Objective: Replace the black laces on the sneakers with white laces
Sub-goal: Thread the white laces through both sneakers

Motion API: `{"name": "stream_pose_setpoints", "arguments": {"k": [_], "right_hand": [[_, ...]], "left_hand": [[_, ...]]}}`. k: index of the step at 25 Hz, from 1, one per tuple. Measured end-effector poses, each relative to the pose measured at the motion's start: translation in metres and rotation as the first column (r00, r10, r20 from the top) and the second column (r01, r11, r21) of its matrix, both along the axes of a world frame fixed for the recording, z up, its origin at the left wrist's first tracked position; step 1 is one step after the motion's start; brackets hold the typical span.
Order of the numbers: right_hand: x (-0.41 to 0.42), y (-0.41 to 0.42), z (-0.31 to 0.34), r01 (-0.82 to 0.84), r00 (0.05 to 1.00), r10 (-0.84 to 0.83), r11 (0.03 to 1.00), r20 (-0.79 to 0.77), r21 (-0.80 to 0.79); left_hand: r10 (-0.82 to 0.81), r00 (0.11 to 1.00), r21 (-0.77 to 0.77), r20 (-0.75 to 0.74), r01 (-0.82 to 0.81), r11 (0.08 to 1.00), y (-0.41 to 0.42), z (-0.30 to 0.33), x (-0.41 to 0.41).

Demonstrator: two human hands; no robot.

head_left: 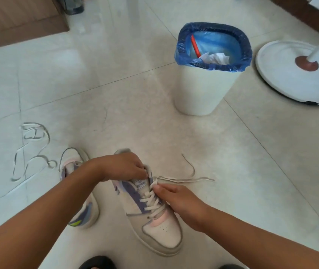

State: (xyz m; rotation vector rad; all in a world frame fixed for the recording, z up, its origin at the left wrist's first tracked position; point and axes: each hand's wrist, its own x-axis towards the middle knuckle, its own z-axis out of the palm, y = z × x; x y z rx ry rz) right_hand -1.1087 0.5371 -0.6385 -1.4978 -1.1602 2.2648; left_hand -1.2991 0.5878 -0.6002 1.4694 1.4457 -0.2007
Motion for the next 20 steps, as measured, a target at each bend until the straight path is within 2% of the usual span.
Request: {"name": "stream_pose_setpoints", "arguments": {"k": [2, 4, 9, 13, 16, 18, 20], "right_hand": [[-0.006, 0.001, 0.002, 0.212, 0.968, -0.219, 0.975, -0.12, -0.068], [-0.01, 0.001, 0.003, 0.329, 0.922, -0.351, 0.933, -0.161, -0.149], [-0.014, 0.005, 0.004, 0.471, 0.869, -0.489, 0.863, -0.071, -0.182], [-0.015, 0.003, 0.002, 0.456, 0.873, -0.477, 0.872, -0.099, -0.179], [-0.015, 0.003, 0.005, 0.43, 0.895, -0.442, 0.892, -0.06, -0.141], [-0.012, 0.006, 0.004, 0.377, 0.924, -0.373, 0.925, 0.089, -0.036], [-0.01, 0.006, 0.003, 0.236, 0.902, -0.272, 0.961, 0.335, 0.146]], "left_hand": [[0.021, 0.999, 0.022, -0.038, -0.02, 1.0, 0.0, -0.001, 0.005], [0.043, 0.998, 0.02, -0.056, -0.042, 0.999, 0.001, -0.003, 0.007], [0.056, 0.996, -0.044, -0.062, -0.059, 0.997, 0.0, -0.006, 0.011], [0.078, 0.996, -0.039, -0.052, -0.08, 0.996, 0.0, -0.006, 0.011], [0.087, 0.996, -0.045, -0.031, -0.088, 0.995, -0.001, -0.007, 0.013], [0.088, 0.995, -0.045, -0.042, -0.09, 0.995, -0.002, -0.006, 0.013], [0.099, 0.994, -0.048, -0.05, -0.101, 0.994, -0.002, -0.006, 0.013]]}}
